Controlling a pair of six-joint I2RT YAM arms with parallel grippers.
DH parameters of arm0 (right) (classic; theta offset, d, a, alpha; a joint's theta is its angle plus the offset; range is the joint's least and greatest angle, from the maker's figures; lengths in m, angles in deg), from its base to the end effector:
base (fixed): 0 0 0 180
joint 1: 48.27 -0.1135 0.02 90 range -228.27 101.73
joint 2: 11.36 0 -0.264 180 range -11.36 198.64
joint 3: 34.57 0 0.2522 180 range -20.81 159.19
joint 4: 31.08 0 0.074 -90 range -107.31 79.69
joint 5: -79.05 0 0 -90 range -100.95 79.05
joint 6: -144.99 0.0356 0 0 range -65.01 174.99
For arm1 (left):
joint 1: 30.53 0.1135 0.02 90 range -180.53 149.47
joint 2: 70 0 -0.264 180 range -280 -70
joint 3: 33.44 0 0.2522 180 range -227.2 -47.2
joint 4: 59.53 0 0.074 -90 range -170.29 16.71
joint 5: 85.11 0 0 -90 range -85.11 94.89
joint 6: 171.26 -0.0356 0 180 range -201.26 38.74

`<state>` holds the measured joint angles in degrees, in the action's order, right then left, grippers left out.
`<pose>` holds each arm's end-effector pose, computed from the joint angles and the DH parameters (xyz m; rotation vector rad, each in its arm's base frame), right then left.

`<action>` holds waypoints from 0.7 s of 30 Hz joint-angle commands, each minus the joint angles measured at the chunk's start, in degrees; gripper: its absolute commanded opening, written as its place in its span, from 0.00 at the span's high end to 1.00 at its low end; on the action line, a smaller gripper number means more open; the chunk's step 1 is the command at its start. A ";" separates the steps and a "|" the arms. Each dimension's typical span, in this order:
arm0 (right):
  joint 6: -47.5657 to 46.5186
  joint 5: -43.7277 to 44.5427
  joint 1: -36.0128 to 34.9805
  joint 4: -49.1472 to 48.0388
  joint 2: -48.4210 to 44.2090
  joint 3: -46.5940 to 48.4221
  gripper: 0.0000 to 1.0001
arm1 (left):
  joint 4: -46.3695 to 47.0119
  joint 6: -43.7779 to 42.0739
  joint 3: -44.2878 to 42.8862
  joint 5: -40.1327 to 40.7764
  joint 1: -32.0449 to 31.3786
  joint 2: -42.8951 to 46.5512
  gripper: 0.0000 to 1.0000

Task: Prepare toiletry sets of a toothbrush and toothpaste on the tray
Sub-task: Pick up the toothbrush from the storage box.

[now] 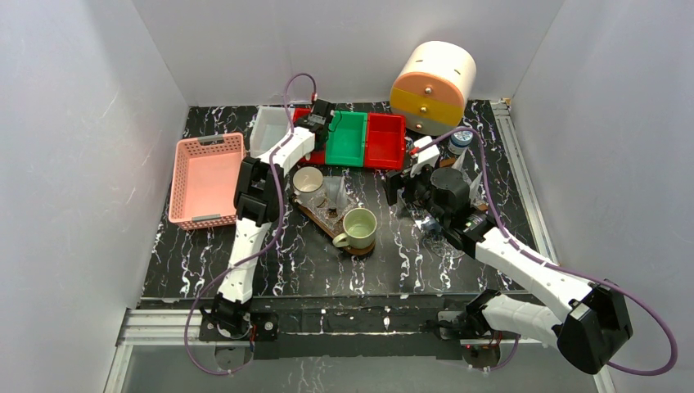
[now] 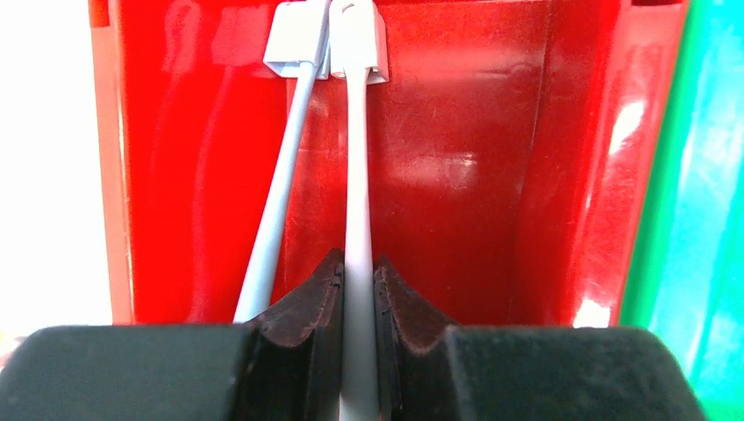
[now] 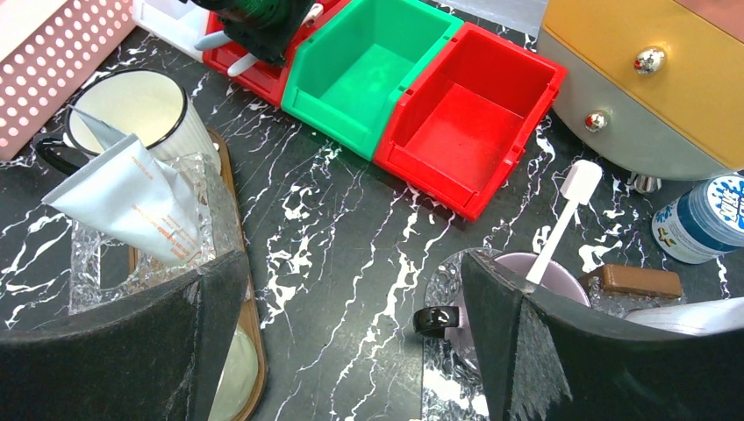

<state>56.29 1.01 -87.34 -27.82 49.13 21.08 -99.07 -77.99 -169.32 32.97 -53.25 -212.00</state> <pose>0.1980 0.1512 0.3066 -0.4074 1.6722 0.3447 0.5161 -0.1979 0.1738 0.1551 2.2716 0.3444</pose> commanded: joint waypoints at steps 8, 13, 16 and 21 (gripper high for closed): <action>-0.51 1.12 0.01 -3.53 -4.06 1.12 0.01 | 1.87 4.09 2.81 -4.64 0.29 15.36 1.00; -0.65 1.37 0.04 -3.69 -5.47 0.92 0.01 | 5.38 6.03 8.02 -7.15 0.31 22.33 1.00; -0.43 1.44 0.03 -4.47 -6.42 0.43 0.01 | 7.52 7.52 11.47 -8.38 0.22 26.70 1.00; -1.21 1.05 0.05 -6.01 -6.88 0.54 0.01 | 14.21 11.18 22.17 -11.41 0.23 37.04 1.00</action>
<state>56.18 1.52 -87.34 -29.48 43.40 20.97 -90.00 -70.52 -154.39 24.68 -53.21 -183.15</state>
